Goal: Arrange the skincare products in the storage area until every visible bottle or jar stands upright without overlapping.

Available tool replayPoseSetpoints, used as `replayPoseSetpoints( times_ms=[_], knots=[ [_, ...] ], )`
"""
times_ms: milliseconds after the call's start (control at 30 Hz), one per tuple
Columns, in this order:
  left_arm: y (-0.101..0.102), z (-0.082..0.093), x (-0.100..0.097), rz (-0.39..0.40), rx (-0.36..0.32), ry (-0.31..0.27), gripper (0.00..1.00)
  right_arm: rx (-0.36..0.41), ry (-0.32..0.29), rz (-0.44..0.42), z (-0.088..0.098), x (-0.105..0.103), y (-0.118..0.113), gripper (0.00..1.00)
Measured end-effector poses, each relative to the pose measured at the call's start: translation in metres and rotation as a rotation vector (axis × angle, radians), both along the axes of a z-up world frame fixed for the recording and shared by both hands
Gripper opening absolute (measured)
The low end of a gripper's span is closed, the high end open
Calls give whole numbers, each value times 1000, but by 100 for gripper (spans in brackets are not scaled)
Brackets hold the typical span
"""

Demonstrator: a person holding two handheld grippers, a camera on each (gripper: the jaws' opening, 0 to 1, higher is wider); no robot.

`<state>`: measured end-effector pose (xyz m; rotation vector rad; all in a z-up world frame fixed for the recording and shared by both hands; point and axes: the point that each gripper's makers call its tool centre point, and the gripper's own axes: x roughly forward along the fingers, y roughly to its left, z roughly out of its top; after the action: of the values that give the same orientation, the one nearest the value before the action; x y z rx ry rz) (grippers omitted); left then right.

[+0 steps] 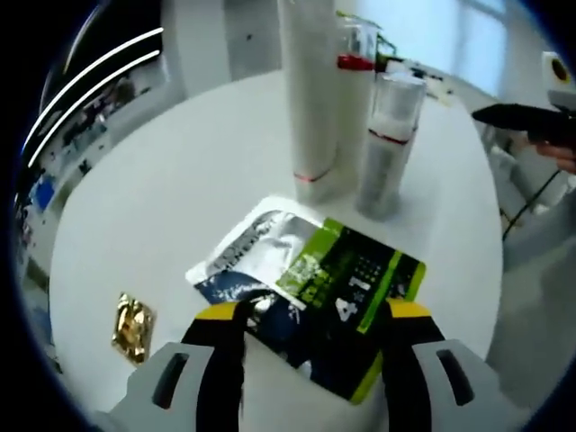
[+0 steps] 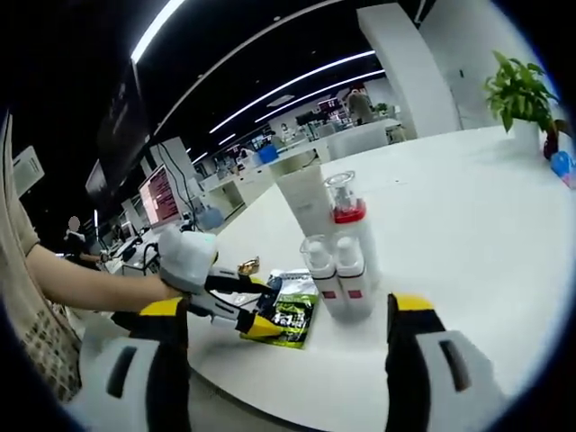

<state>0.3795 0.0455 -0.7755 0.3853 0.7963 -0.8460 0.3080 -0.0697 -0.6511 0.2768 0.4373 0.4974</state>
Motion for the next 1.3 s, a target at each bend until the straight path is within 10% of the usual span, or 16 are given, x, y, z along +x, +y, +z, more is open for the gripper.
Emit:
replayPoseSetpoints(
  times_ms=[567, 1300],
  knots=[
    [6, 19, -1, 36, -37, -26, 63, -19, 28, 27, -7, -6, 5, 91],
    [96, 72, -79, 346, -146, -90, 76, -73, 7, 148, -5, -17, 28, 91]
  ],
)
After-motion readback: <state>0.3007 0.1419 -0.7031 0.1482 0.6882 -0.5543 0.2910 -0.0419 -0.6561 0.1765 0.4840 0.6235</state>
